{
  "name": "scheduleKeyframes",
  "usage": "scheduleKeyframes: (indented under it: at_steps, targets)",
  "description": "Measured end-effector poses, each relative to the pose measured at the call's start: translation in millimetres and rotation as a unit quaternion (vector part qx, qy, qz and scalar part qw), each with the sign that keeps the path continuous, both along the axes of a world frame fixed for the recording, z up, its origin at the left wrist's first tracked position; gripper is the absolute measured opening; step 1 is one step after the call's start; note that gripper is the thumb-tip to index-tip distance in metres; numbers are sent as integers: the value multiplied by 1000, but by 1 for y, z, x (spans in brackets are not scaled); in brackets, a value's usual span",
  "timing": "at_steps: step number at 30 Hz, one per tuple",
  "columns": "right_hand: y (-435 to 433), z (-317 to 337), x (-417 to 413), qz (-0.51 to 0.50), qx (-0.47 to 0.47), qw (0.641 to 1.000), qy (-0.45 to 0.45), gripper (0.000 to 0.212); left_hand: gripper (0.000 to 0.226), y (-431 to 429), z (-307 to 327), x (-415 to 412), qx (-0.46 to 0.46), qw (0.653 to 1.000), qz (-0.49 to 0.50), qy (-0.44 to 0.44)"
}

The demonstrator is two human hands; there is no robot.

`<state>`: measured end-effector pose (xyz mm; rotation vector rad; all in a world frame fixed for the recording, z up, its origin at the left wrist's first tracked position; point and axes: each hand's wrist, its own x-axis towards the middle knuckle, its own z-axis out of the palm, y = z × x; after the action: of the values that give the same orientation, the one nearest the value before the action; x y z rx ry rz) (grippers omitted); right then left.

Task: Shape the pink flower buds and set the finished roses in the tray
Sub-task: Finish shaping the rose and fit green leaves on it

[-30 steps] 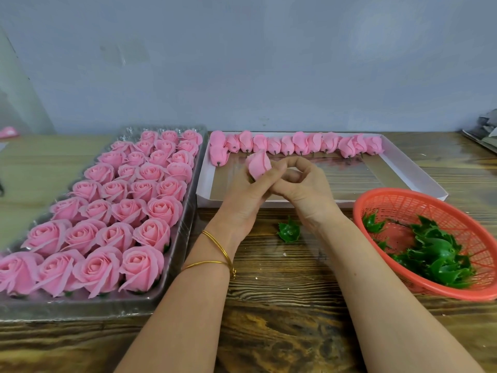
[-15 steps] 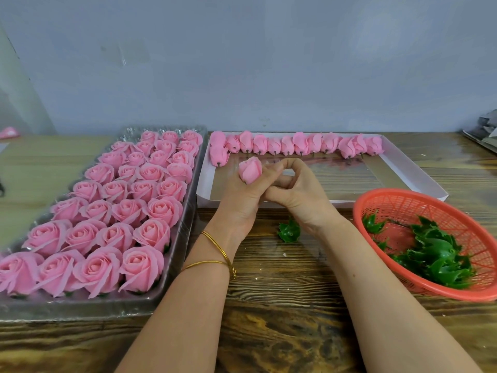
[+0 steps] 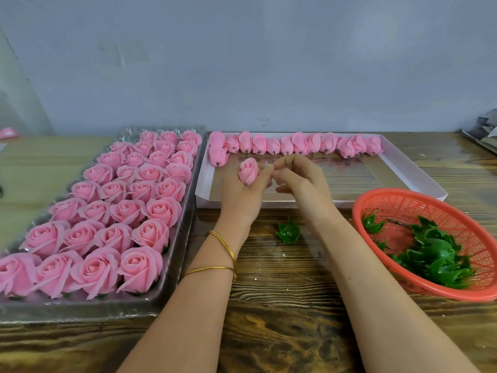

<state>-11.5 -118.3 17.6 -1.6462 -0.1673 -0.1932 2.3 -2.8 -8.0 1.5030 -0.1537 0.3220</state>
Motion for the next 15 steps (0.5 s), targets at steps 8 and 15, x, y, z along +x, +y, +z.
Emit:
scheduleKeyframes:
  at_steps: [8, 15]
  targets:
    - [6, 7, -2, -31, 0, 996, -78, 16, 10, -10, 2, -5, 141, 988, 26, -62]
    - [13, 7, -7, 18, -4, 997, -78, 18, 27, -10, -1, -8, 213, 976, 12, -36]
